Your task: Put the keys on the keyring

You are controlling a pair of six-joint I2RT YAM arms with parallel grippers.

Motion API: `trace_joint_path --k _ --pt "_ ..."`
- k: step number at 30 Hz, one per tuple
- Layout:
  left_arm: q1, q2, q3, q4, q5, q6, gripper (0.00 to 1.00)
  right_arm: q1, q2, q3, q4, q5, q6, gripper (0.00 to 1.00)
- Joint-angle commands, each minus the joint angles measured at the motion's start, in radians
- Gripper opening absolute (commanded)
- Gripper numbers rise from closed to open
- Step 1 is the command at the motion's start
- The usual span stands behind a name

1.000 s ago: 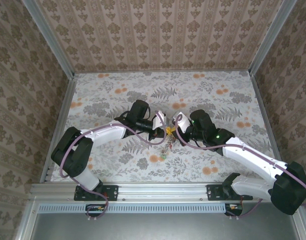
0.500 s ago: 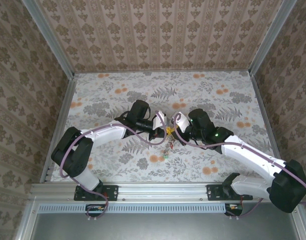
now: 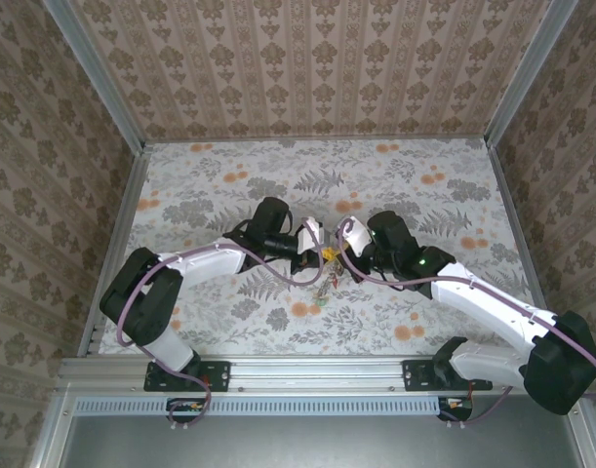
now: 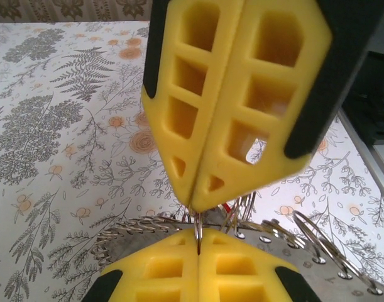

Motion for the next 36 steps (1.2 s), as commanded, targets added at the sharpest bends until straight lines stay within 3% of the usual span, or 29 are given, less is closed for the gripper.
trace_joint_path --k 1,7,15,23,36 --pt "0.010 -0.021 -0.049 0.088 -0.022 -0.053 0.00 -0.019 -0.032 -0.021 -0.011 0.068 0.069 0.00" --pt "0.009 -0.011 -0.110 0.231 -0.052 -0.124 0.00 -0.024 -0.026 -0.028 0.009 0.067 0.114 0.00" --pt "0.002 0.039 -0.224 0.568 -0.116 -0.310 0.01 -0.024 -0.030 -0.020 0.052 0.000 0.124 0.00" --pt "-0.003 0.046 -0.194 0.496 -0.116 -0.268 0.12 -0.025 -0.032 -0.003 0.051 -0.072 0.095 0.00" --pt "-0.003 -0.002 -0.146 0.357 -0.069 -0.181 0.32 -0.023 -0.031 0.007 0.035 -0.071 0.072 0.00"
